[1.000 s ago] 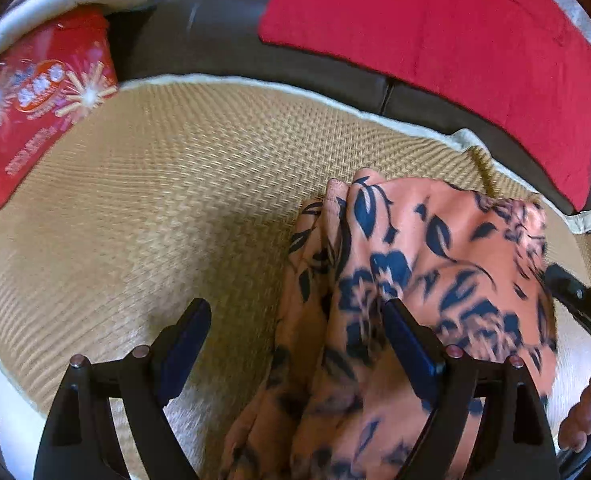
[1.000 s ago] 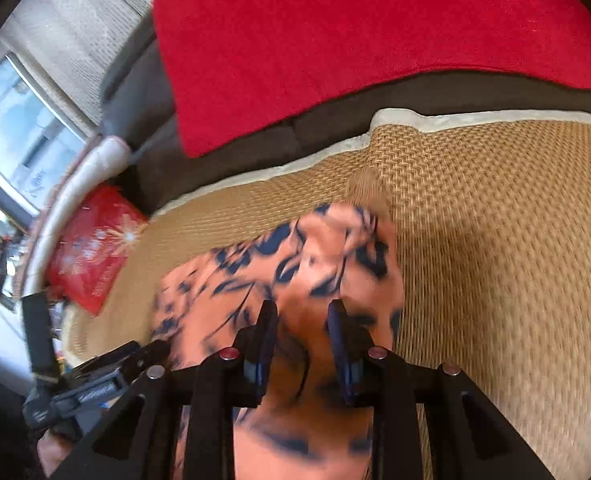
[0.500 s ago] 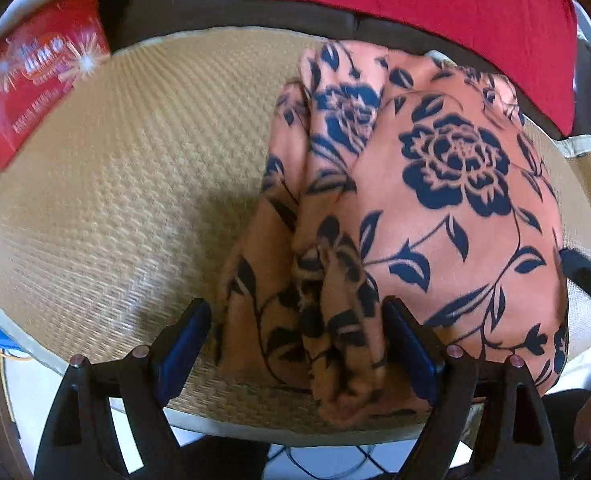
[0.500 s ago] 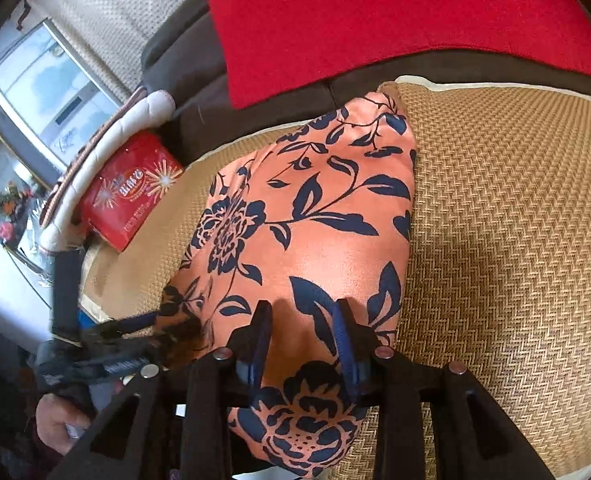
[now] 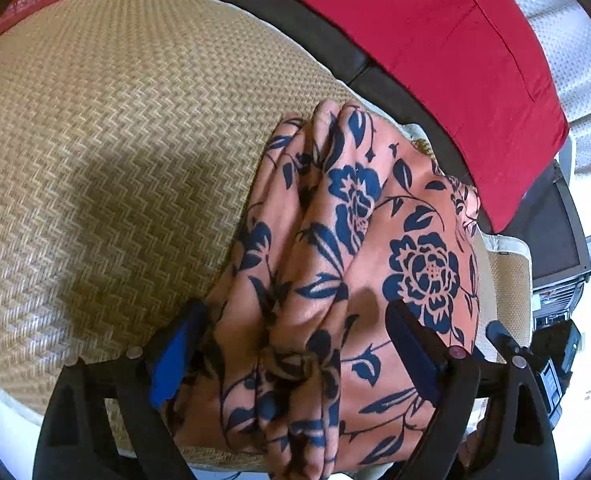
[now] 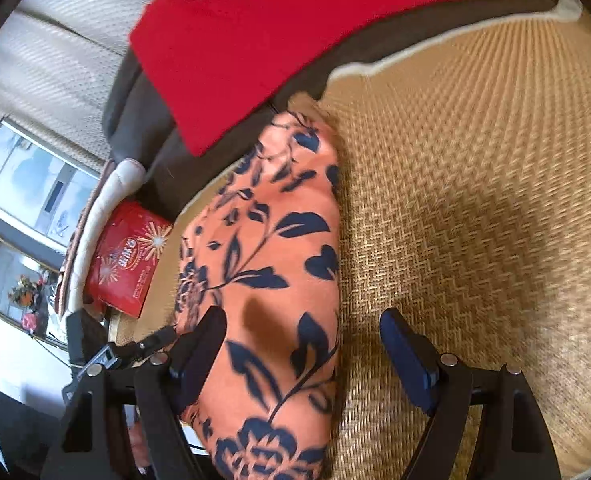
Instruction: Fold small clothes
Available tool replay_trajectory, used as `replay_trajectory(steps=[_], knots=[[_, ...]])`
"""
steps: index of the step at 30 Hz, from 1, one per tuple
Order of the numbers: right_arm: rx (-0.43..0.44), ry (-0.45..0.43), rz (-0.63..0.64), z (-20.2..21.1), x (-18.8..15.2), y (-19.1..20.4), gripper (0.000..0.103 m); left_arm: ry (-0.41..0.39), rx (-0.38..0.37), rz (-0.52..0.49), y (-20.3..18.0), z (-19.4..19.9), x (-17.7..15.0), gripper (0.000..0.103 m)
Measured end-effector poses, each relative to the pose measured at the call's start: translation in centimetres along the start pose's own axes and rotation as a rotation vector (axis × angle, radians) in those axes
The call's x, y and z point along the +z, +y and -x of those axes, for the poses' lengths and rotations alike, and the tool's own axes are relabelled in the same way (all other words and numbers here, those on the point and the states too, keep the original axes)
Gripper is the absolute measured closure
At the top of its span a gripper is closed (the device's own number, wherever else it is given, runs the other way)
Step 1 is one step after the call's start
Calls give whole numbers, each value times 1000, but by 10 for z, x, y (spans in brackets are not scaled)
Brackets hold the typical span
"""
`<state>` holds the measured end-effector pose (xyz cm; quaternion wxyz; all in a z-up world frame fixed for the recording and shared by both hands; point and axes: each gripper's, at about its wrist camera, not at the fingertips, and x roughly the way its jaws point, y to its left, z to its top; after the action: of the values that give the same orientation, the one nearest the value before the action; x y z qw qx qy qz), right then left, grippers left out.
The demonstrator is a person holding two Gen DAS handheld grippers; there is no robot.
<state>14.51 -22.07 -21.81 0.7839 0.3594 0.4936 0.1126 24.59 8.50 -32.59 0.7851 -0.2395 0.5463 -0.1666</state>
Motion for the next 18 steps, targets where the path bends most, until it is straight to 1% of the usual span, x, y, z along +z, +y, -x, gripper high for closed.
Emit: replay_trajectory(steps=[3,4,6,7,9,10,11,12,13,14,15,18], knots=[[48,30,-18,-13,2,1,21,22,-44,-42,-5,-3,2,6],[61,36,-17,-17,1,3,21,25,-42,-42,-6,-4,2,6],[78,35,4,-24,0,11,21,10,-61,-31,-5,-1,2,6],[63,28,25,-25,-2,15,21,0,-77,-35,-5,-3,2,6],[28,21,66,-32,-5,23,22,-18,-116,-60,-4,6,-1,7],[16,13,87,-31,-9,29,25,-21,-133,-73,-4,9,-3,8],[9,1,111,-32,-10,34,37,-20,-147,-89,-10,11,-9,16],[15,-14,144,-29,-11,40,45,-19,-139,-109,-15,11,-10,20],[26,-23,171,-28,-12,45,54,-20,-110,-138,-21,10,-13,25],[30,-34,188,-27,-13,49,54,-20,-82,-156,-23,9,-14,31],[22,-41,202,-28,-14,51,55,-18,-61,-163,-23,10,-15,33],[-3,7,160,-39,-14,42,54,-19,-68,-109,-20,11,-13,33]])
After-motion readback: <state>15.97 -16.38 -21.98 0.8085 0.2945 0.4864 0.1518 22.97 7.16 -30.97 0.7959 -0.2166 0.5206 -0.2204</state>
